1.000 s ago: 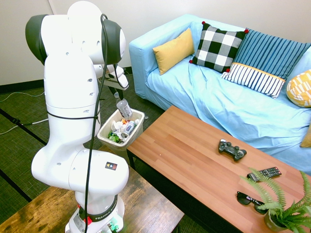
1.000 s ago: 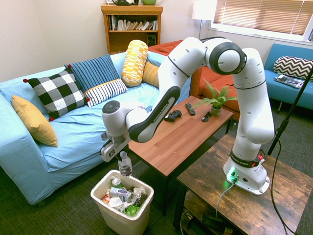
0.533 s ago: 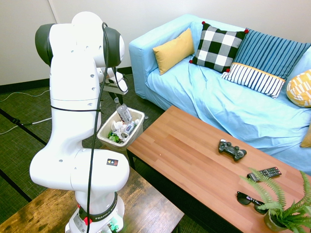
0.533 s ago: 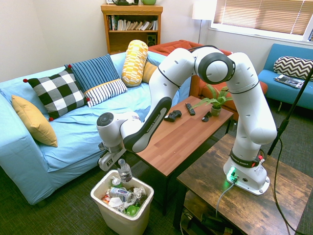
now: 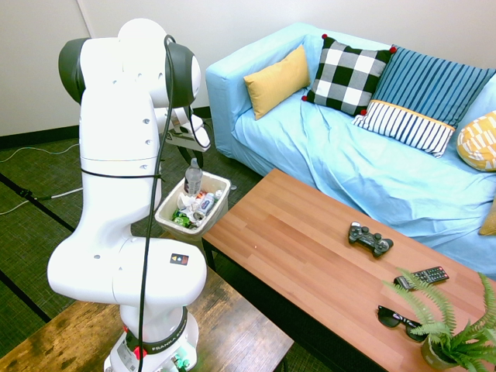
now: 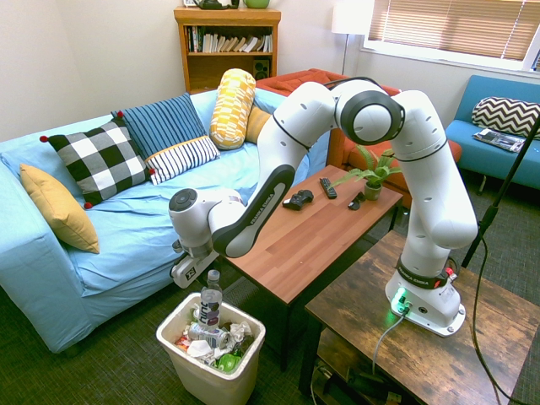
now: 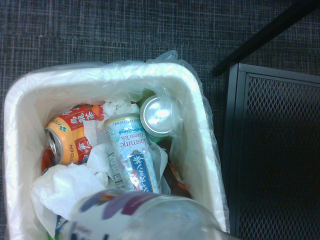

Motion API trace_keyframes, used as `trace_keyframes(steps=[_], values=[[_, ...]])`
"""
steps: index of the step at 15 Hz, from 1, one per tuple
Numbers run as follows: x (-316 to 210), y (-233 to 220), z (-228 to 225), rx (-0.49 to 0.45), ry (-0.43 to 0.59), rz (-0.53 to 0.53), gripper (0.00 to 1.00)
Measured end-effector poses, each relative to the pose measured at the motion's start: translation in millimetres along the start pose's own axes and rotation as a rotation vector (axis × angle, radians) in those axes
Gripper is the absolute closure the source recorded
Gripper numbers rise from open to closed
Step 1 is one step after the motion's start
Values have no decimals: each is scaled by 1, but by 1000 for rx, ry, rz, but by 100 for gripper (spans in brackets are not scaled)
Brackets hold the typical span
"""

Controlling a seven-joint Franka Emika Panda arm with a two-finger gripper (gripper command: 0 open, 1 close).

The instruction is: Throw the bottle in the trash bin

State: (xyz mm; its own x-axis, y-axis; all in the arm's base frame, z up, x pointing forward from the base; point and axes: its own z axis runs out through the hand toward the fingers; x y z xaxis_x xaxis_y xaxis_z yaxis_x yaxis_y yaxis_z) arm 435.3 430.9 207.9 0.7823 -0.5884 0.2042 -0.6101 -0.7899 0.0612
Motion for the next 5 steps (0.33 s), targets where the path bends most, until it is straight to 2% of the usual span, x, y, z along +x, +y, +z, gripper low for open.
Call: trace_keyframes(steps=[5], values=[[14, 4, 2, -5, -15, 11, 0]])
